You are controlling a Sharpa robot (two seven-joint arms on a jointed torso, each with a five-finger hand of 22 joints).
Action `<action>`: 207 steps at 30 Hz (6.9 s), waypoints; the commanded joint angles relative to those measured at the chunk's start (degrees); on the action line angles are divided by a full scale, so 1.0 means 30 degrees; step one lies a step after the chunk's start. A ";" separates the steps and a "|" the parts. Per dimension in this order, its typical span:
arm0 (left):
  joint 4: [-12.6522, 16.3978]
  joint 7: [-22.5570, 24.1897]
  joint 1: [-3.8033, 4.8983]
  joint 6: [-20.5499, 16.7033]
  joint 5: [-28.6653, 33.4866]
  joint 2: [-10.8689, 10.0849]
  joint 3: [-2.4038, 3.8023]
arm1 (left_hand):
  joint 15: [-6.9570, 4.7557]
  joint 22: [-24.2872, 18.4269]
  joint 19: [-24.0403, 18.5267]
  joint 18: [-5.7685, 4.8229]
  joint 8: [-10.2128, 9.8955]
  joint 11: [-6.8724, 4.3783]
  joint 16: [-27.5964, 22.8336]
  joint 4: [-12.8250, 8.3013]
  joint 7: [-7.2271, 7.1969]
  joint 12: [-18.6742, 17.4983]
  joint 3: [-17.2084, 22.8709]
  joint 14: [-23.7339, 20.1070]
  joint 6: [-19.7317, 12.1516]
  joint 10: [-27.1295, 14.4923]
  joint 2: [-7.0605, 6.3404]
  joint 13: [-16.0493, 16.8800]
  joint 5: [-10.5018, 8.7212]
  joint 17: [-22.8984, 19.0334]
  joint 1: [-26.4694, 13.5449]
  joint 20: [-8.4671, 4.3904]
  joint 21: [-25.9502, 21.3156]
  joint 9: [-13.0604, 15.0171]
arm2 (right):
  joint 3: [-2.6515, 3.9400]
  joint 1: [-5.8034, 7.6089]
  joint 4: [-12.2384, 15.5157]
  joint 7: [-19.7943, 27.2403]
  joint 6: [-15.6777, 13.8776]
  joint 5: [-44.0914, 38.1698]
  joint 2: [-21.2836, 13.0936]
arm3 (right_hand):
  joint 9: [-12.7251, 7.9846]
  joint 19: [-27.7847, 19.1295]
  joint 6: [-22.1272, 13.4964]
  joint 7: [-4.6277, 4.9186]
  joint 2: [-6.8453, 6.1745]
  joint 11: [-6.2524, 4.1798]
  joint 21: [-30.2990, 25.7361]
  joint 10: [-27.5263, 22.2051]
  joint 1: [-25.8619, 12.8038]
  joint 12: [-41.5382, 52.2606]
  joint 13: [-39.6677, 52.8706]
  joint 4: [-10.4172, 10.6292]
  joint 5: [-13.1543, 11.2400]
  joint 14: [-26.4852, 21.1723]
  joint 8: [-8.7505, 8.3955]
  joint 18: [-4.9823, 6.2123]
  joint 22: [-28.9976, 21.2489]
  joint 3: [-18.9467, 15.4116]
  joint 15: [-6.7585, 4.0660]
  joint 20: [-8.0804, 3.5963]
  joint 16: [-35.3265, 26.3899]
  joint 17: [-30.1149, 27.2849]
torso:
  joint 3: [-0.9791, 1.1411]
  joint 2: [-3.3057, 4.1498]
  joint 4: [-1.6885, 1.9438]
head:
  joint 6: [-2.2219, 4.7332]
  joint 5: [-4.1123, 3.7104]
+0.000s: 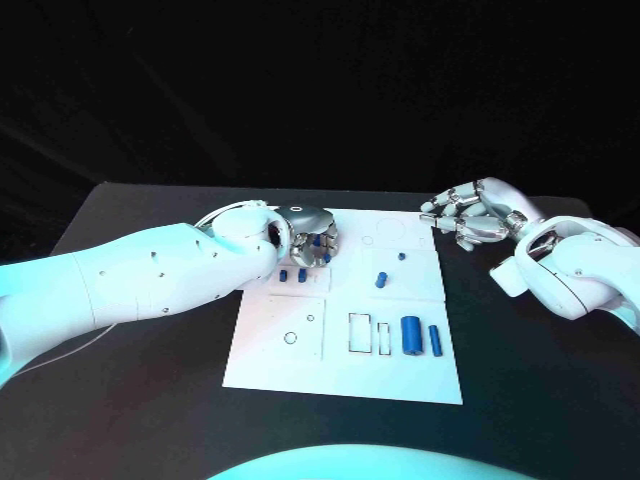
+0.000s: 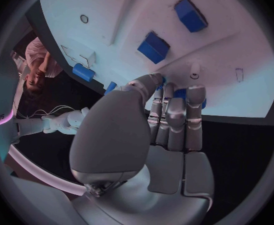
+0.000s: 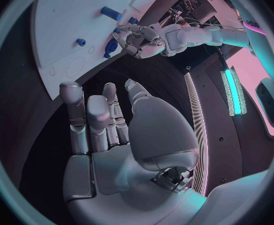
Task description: Assemble the parts on the task board
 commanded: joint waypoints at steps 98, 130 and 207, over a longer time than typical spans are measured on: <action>0.1089 -0.0286 -0.0118 0.1300 0.1927 -0.2476 0.0918 | -0.0226 0.1895 0.1308 -0.0544 -0.1492 -0.0263 0.0971 -0.0369 0.0028 -0.2088 0.0283 0.1164 0.1802 0.2865 0.0292 -0.0724 -0.0089 0.0457 -0.0786 -0.0121 0.1482 -0.0553 | 0.0012 -0.0006 -0.0074 0.0166 -0.0011 -0.0038 0.0063 | -0.0028 -0.0079 -0.0161 0.0018 -0.0051 0.0005 -0.0056 -0.0086 -0.0031 0.0057 -0.0036 0.0091 0.0089 -0.0051 0.0091 0.0292 0.0023 0.0032 0.0031 -0.0032 0.0033 0.0079 | 0.0005 -0.0042 0.0051 | -0.0105 0.0089; 0.1049 -0.0102 -0.0118 0.1336 0.2107 -0.2402 0.0912 | -0.0090 0.1764 0.1194 -0.0523 -0.2238 -0.0080 0.0907 -0.0403 0.0190 -0.2734 0.0111 0.1027 0.1195 0.2599 0.0041 -0.0847 -0.0080 0.0245 -0.0877 -0.0100 0.1332 -0.0851 | 0.0012 -0.0006 -0.0059 0.0165 0.0007 -0.0038 0.0059 | -0.0028 -0.0079 -0.0161 0.0018 -0.0051 0.0005 -0.0056 -0.0086 -0.0031 0.0057 -0.0036 0.0091 0.0089 -0.0051 0.0091 0.0292 0.0023 0.0032 0.0031 -0.0032 0.0033 0.0079 | 0.0004 -0.0039 0.0062 | -0.0138 0.0103; 0.3877 0.7545 0.1012 -0.2497 2.7010 -0.6570 0.0962 | 0.0558 -0.4243 -0.3528 0.0590 -0.2235 0.0608 -0.6205 0.0153 0.0987 -0.0118 -0.0782 -0.4559 0.0489 0.0189 0.0611 -0.0559 -0.0051 -1.0354 -0.0452 0.0532 -0.4478 -0.2295 | 0.0015 -0.0736 -0.1506 -0.5911 0.3147 -1.8617 0.3202 | -0.1125 0.3292 0.2480 0.0165 -0.2169 0.0431 0.5473 0.1776 0.1227 -1.1910 -1.0357 -0.2629 -0.2774 0.1412 -0.2088 -0.0820 0.4613 0.6300 0.0244 -0.0069 0.1513 0.1411 | -0.0017 -0.0041 0.0006 | 0.0200 -0.1635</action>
